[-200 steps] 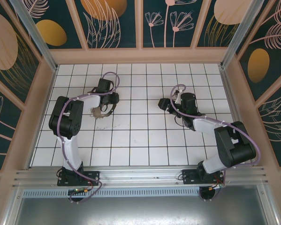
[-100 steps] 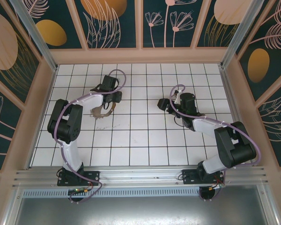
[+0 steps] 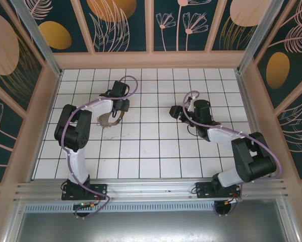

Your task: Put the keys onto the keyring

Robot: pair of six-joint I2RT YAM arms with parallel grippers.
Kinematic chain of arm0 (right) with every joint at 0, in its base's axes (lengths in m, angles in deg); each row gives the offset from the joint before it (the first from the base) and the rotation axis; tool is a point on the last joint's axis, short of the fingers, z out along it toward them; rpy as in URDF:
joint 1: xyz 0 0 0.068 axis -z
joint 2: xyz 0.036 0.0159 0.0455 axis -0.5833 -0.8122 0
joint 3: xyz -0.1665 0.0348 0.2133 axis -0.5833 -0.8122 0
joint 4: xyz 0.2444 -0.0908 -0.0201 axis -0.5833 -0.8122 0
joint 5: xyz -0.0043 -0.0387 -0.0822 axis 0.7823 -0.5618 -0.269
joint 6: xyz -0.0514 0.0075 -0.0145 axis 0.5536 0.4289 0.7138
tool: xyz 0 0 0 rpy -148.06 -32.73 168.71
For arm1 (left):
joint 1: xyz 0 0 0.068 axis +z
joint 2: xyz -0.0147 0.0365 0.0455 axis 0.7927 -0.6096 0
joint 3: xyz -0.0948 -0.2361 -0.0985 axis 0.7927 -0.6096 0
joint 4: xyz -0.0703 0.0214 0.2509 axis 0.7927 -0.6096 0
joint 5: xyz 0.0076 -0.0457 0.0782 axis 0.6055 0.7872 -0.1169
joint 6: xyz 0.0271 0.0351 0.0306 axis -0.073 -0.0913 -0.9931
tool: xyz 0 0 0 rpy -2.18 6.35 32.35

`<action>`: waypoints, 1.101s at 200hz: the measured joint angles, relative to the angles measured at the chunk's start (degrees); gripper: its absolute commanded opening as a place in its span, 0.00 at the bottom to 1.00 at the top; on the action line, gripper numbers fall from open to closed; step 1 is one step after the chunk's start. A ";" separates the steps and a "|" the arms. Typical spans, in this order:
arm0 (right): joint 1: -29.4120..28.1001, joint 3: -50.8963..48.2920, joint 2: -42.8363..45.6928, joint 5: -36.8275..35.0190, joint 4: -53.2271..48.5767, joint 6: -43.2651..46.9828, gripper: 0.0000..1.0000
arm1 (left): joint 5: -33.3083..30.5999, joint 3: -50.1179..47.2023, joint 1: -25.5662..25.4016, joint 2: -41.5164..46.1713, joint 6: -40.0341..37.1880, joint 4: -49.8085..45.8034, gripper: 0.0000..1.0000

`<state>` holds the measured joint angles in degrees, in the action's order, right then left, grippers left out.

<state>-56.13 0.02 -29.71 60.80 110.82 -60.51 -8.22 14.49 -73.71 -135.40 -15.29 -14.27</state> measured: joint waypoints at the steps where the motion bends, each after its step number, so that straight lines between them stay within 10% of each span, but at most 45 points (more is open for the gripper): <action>1: 0.00 0.00 0.00 -0.04 0.00 0.00 0.76 | 0.00 0.00 0.00 -0.04 -0.02 -0.02 0.33; 220: -0.35 -0.85 0.59 -0.63 -0.22 0.00 0.76 | -3.19 2.27 0.00 -4.96 -1.66 -0.39 0.26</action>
<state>-56.48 -0.83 -29.12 60.17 110.61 -60.51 -11.42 16.76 -73.71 -140.36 -16.95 -14.67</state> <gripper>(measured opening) 0.759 0.279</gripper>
